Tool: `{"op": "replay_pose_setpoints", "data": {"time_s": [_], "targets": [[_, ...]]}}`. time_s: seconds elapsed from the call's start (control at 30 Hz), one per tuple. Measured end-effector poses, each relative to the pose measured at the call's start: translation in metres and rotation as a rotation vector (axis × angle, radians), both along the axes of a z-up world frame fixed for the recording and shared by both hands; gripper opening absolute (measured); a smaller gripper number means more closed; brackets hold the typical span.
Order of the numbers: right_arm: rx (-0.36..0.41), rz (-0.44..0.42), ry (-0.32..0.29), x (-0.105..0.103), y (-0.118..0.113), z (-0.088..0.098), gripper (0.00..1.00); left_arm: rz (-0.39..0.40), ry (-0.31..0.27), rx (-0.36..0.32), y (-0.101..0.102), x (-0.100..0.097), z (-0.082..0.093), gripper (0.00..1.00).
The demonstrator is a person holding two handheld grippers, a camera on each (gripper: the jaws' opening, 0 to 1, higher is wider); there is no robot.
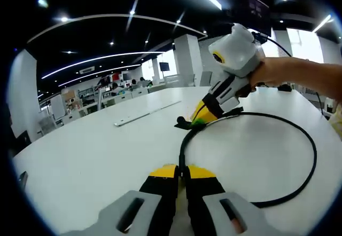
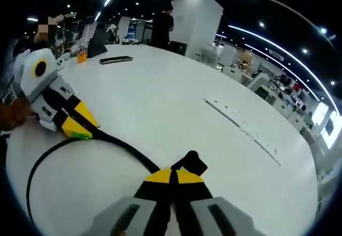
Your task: Find the charging cable on the desk, coil it up and secure with Velcro.
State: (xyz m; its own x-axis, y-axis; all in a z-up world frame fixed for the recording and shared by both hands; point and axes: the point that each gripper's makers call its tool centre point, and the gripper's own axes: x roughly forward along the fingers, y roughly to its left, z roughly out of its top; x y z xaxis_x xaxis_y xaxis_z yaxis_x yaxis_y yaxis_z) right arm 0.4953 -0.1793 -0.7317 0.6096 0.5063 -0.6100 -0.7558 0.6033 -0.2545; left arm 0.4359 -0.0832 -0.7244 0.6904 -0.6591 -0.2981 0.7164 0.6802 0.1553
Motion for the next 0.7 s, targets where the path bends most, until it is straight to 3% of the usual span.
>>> {"op": "replay_pose_setpoints", "data": {"time_s": [0.7], "targets": [[0.021,0.006,-0.119,-0.0083,0.0009,0.0035,0.04,0.0,-0.002,0.0,-0.0005,0.0048,0.0005,0.06]]}}
